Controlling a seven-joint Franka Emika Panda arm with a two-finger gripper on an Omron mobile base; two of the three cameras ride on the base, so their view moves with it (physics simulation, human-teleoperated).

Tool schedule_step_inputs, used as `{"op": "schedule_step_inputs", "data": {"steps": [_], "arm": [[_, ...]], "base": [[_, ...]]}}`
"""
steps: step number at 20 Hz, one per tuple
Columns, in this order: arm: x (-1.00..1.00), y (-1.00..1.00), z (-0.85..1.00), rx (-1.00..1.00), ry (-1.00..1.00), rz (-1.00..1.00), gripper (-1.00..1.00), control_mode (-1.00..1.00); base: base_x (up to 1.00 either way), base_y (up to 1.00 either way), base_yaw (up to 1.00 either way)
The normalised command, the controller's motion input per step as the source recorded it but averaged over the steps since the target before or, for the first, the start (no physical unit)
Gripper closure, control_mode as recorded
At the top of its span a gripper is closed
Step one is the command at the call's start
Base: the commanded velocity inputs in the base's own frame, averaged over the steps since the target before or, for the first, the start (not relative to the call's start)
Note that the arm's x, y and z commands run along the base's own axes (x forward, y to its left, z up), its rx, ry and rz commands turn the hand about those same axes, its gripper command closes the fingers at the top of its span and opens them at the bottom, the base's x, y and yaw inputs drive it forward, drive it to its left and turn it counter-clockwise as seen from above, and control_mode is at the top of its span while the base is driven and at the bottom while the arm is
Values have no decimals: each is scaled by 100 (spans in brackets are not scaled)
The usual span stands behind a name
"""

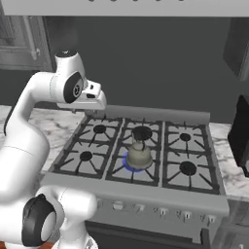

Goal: Lower the heat of the kettle.

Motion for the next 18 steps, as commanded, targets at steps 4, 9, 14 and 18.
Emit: {"op": "schedule_step_inputs", "data": {"steps": [4,9,14,18], "arm": [[0,0,0,0,0,0,-100,100],[0,0,0,0,0,0,-100,100],[0,0,0,0,0,0,-100,100],[0,0,0,0,0,0,-100,100]], "base": [[-8,56,0],[-5,29,0],[0,22,0],[0,25,0]]}}
